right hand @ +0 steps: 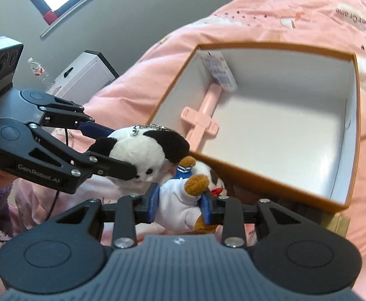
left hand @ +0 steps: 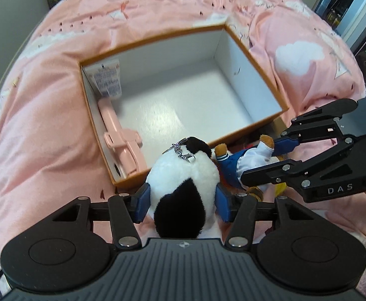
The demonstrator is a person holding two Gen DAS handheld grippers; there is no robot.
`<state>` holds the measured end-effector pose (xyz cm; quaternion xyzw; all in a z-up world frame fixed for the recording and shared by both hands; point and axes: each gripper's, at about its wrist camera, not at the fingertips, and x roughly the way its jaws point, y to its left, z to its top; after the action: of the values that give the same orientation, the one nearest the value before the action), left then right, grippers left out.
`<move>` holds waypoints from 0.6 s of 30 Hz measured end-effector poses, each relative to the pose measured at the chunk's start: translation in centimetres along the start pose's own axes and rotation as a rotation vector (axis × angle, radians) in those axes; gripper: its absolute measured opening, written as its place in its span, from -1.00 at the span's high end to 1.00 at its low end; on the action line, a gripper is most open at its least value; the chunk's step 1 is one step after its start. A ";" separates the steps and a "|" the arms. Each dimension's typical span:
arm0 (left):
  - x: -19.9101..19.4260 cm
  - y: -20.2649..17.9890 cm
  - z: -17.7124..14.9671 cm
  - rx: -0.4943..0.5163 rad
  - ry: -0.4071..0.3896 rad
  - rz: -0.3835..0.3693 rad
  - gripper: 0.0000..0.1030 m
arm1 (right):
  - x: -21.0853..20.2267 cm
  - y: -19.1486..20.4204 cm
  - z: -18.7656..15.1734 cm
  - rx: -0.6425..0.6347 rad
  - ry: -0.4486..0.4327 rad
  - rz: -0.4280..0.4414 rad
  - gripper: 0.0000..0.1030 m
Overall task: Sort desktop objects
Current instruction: 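Carry both plush toys over the box with both grippers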
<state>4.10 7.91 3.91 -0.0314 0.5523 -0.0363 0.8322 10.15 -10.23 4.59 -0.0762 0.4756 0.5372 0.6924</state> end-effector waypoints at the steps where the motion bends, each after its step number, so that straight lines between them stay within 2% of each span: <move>1: -0.3 0.0 0.1 -0.001 -0.007 0.002 -0.19 | -0.3 0.2 0.3 -0.012 -0.001 0.001 0.31; 11: -2.6 0.6 1.6 0.004 -0.063 0.028 -0.19 | -2.7 0.9 3.8 -0.081 -0.056 0.015 0.34; 18: -3.0 0.7 3.6 0.010 -0.120 0.028 -0.19 | -3.5 1.1 6.8 -0.116 -0.111 -0.018 0.37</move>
<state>6.24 8.97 7.95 -0.0217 0.5016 -0.0257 0.8645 13.24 -7.94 11.26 -0.0905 0.4040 0.5611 0.7168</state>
